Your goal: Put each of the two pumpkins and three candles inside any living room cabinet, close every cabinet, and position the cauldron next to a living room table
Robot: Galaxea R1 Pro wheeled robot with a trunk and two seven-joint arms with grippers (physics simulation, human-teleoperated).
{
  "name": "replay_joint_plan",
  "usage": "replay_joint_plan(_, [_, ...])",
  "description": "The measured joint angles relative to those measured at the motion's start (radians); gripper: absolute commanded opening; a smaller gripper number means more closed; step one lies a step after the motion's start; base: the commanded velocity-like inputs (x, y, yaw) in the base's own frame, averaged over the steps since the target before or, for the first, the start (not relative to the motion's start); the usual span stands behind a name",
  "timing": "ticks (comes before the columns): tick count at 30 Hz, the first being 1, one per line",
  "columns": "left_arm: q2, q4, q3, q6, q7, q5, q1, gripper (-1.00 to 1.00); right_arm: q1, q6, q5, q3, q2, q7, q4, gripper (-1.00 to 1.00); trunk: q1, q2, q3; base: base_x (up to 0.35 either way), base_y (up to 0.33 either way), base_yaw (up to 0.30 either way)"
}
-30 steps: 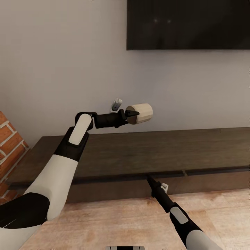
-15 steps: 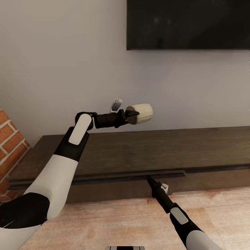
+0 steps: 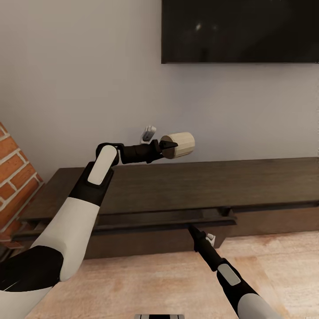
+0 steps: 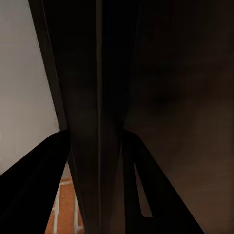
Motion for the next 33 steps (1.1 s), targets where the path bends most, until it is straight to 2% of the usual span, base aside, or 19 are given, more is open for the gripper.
replay_joint_plan(17, [0.0,0.0,-0.001,0.0,0.0,0.002,0.0,-1.0,0.0,0.0,-0.001,-0.003,0.0,0.0,0.0,-1.0,0.0,0.0,0.0,-0.056,0.0,0.0])
replay_joint_plan(33, [0.0,0.001,-0.001,0.0,0.001,0.001,0.0,-1.0,0.0,0.0,-0.005,-0.009,0.0,-0.001,0.0,-1.0,0.0,0.0,0.0,-0.121,0.0,0.0])
